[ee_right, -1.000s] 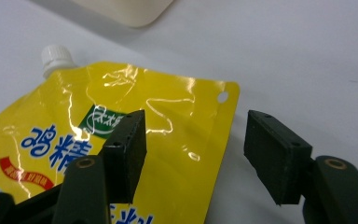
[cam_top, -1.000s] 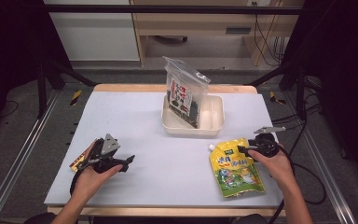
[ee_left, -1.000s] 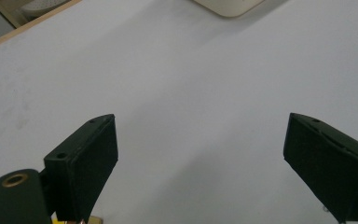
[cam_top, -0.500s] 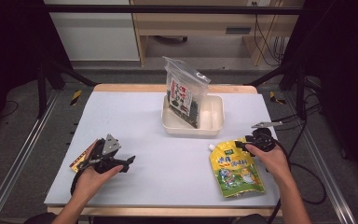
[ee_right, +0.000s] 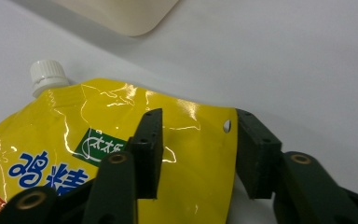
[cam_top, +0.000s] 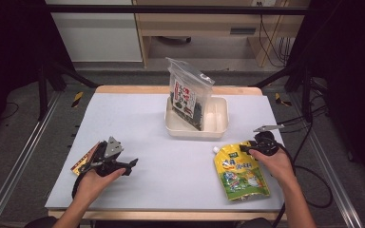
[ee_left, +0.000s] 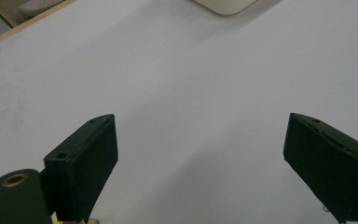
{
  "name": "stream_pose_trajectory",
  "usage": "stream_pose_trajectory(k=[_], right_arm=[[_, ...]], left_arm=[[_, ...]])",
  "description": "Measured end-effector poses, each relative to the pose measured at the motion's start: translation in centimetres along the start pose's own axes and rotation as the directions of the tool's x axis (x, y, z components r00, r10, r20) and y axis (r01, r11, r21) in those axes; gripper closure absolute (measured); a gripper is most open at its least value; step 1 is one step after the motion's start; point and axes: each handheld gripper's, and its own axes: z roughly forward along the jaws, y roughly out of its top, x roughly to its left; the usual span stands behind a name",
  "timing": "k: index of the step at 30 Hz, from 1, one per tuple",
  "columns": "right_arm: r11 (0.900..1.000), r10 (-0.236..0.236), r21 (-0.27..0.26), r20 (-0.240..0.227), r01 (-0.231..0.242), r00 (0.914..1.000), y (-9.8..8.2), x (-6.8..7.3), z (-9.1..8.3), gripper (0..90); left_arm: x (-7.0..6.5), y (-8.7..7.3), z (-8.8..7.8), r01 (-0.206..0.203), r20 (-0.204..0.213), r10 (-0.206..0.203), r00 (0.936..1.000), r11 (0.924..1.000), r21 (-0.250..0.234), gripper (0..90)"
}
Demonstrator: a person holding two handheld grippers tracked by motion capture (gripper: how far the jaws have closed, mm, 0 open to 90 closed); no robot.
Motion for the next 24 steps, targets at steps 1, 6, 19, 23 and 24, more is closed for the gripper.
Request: stream_pose_trajectory(k=[1,6,19,23,24], right_arm=[[1.000,-0.010,-0.004,0.005,0.010,0.9999,0.0,0.2,-0.1,60.8],[0.996,-0.093,0.011,0.070,0.092,0.9932,0.0,1.2,-0.4,71.8],[0.982,-0.185,0.078,0.152,0.175,0.9709,0.0,2.4,0.1,90.0],[0.984,-0.174,0.050,0.144,0.168,0.9741,0.2,2.4,-0.5,90.0],[0.984,-0.174,0.050,0.144,0.168,0.9741,0.2,2.4,-0.5,90.0]], left_arm=[[0.0,0.0,0.0,0.000,0.000,0.000,1.0000,1.0000,0.000,9.8],[0.0,0.0,0.0,-0.002,0.000,0.002,1.0000,1.0000,0.001,9.9],[0.0,0.0,0.0,-0.003,-0.002,0.003,1.0000,1.0000,-0.001,9.9],[0.0,0.0,0.0,-0.002,-0.001,0.002,1.0000,1.0000,0.000,9.9],[0.1,0.0,0.0,-0.001,-0.001,0.001,1.0000,1.0000,-0.001,9.9]])
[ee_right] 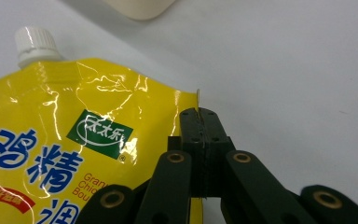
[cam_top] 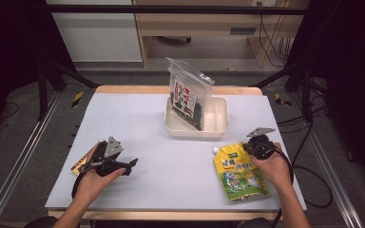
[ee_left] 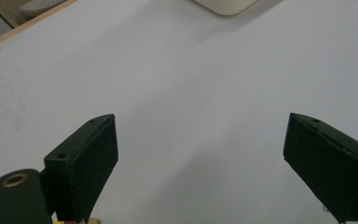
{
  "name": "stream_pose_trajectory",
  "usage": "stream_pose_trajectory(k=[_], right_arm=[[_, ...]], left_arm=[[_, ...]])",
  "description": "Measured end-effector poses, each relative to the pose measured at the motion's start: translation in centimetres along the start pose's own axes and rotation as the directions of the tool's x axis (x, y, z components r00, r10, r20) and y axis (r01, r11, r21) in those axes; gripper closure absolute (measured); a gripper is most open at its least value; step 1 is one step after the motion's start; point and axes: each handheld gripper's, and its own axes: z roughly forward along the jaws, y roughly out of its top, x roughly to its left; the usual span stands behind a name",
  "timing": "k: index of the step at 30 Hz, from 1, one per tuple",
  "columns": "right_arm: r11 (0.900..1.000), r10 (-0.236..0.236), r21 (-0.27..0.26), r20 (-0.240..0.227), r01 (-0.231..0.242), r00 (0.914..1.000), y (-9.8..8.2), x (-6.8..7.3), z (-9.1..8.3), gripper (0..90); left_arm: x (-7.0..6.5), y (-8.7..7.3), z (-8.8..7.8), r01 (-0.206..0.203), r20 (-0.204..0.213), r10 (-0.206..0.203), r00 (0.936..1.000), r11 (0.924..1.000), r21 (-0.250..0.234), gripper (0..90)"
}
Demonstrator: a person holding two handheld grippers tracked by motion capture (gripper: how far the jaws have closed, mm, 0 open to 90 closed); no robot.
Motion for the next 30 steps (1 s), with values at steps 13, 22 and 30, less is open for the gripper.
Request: stream_pose_trajectory(k=[13,22,30], right_arm=[[0.991,-0.004,-0.135,0.002,0.004,1.0000,1.9,0.7,-4.3,90.0],[0.979,-0.029,-0.203,-0.008,0.026,0.9996,2.9,1.5,-6.5,90.0],[0.969,-0.044,-0.243,-0.018,0.038,0.9989,3.5,2.1,-7.7,90.0]], left_arm=[[0.0,0.0,0.0,0.000,0.000,0.000,1.0000,1.0000,0.001,9.9],[0.0,0.0,0.0,0.005,-0.001,-0.005,1.0000,1.0000,-0.005,9.9],[0.0,0.0,0.0,-0.001,0.000,0.001,1.0000,1.0000,0.000,9.9]])
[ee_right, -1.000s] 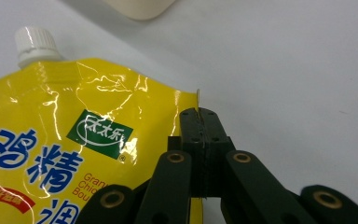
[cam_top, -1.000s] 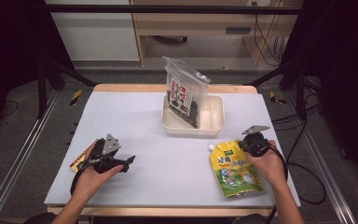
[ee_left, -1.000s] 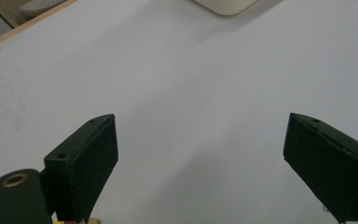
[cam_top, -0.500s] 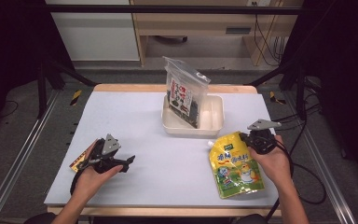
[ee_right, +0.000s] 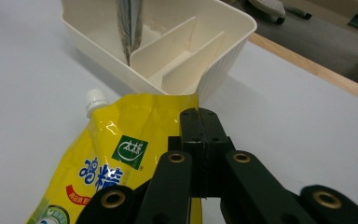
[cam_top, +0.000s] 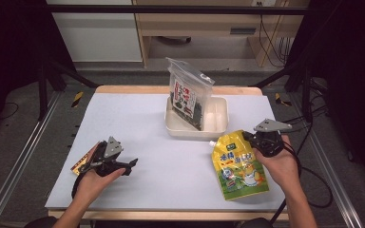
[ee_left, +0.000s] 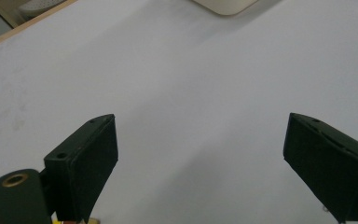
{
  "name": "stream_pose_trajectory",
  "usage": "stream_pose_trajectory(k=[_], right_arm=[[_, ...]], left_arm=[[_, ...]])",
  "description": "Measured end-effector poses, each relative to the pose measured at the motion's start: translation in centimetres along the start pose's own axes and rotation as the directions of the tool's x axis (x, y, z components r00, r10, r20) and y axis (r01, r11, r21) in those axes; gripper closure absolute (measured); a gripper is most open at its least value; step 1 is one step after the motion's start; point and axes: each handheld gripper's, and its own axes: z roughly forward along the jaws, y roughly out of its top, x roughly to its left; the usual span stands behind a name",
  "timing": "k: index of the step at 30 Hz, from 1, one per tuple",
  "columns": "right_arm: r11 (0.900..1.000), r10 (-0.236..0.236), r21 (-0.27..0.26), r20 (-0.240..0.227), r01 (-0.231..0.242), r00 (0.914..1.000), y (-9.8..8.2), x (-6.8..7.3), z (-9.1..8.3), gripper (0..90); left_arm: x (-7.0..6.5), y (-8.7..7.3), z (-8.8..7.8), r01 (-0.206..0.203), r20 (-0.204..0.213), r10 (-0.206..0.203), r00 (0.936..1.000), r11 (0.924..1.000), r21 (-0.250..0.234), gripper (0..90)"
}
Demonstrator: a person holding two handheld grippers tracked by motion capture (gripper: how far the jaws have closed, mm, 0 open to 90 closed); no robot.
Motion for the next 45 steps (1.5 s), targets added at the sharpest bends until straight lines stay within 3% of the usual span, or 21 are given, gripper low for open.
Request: stream_pose_trajectory(k=[19,34,45], right_arm=[[0.993,-0.074,-0.091,-0.028,0.072,0.9968,3.2,2.1,-1.0,90.0],[0.984,-0.134,-0.124,-0.055,0.127,0.9894,5.8,4.1,-0.2,90.0],[0.978,-0.151,-0.153,-0.070,0.139,0.9861,7.1,5.3,0.5,90.0]], left_arm=[[0.0,0.0,0.0,0.012,0.001,-0.012,0.9999,0.9999,-0.012,9.9],[0.1,0.0,-0.2,0.002,0.001,-0.002,1.0000,1.0000,-0.006,9.9],[0.1,0.1,-0.2,0.001,0.001,-0.001,1.0000,1.0000,-0.009,9.9]])
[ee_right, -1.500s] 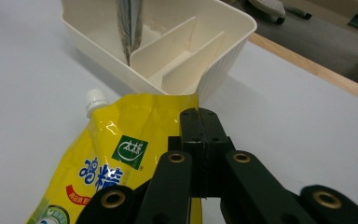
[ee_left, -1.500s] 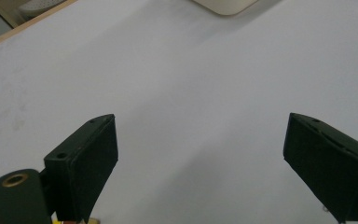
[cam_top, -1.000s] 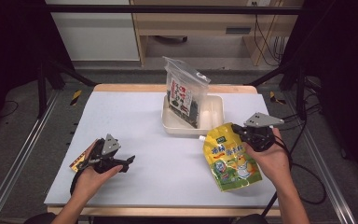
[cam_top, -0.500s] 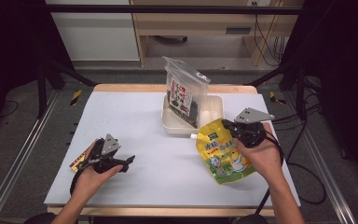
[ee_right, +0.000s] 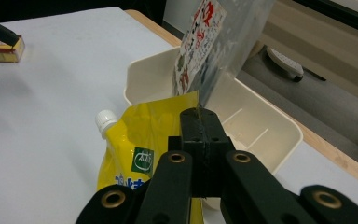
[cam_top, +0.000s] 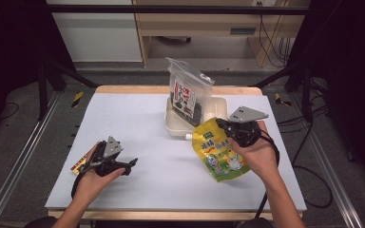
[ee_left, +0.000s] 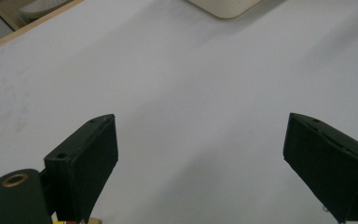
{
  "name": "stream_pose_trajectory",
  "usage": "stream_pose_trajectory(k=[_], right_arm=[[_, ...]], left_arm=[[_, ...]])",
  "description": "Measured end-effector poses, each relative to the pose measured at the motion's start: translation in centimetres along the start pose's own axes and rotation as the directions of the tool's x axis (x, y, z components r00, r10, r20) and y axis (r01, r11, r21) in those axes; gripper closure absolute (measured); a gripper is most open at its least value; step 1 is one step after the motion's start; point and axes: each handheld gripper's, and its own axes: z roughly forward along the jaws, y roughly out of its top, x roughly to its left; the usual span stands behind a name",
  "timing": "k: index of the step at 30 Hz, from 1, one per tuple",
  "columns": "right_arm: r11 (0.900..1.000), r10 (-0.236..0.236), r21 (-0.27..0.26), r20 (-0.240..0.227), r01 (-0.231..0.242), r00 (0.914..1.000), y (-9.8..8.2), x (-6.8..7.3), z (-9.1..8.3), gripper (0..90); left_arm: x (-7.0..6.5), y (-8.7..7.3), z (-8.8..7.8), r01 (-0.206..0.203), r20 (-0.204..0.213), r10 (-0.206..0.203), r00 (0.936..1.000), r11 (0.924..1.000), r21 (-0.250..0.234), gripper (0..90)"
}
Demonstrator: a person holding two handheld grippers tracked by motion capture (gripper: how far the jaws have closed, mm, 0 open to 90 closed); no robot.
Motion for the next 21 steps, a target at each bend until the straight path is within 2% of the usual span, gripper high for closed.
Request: stream_pose_trajectory(k=[14,21], right_arm=[[0.999,-0.030,-0.044,-0.034,0.029,0.9990,1.6,1.7,1.7,90.0],[0.997,-0.034,-0.066,-0.054,0.031,0.9980,2.5,2.6,2.8,90.0]], left_arm=[[0.1,0.0,-0.1,0.012,0.002,-0.012,0.9999,0.9999,-0.012,10.0],[0.0,0.0,-0.1,0.001,0.003,-0.001,1.0000,1.0000,-0.007,9.9]])
